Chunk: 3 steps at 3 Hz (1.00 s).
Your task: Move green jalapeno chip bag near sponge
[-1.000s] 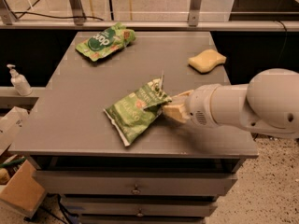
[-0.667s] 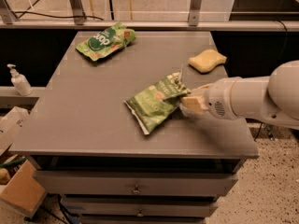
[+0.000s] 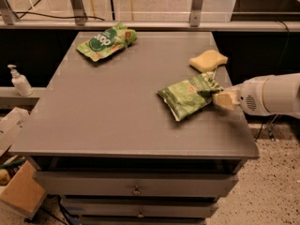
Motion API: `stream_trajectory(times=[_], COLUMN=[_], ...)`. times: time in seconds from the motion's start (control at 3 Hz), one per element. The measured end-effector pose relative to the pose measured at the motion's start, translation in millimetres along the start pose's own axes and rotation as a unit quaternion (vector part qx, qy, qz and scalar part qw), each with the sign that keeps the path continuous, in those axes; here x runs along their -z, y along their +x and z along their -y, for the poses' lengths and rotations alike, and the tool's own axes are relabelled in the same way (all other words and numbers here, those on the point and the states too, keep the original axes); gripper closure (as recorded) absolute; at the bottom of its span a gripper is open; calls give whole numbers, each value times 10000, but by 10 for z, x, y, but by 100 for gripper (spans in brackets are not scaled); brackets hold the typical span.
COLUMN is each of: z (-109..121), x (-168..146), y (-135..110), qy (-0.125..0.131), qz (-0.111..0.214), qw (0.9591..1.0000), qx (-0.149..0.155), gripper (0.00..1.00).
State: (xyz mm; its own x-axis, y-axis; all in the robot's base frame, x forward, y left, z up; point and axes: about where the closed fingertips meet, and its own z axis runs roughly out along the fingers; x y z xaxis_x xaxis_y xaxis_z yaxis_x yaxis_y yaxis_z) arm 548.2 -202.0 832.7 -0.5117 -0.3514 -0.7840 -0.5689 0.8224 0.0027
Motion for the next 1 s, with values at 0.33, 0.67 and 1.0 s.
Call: stream_trajectory(times=[0.33, 0.67, 1.0], z=[378, 701, 931], x=[171, 358, 546], y=[119, 158, 216], qy=[303, 588, 821], qz=[7, 35, 48], qw=[9992, 9975, 9953], qx=[-264, -386, -511], gripper=[100, 100, 100])
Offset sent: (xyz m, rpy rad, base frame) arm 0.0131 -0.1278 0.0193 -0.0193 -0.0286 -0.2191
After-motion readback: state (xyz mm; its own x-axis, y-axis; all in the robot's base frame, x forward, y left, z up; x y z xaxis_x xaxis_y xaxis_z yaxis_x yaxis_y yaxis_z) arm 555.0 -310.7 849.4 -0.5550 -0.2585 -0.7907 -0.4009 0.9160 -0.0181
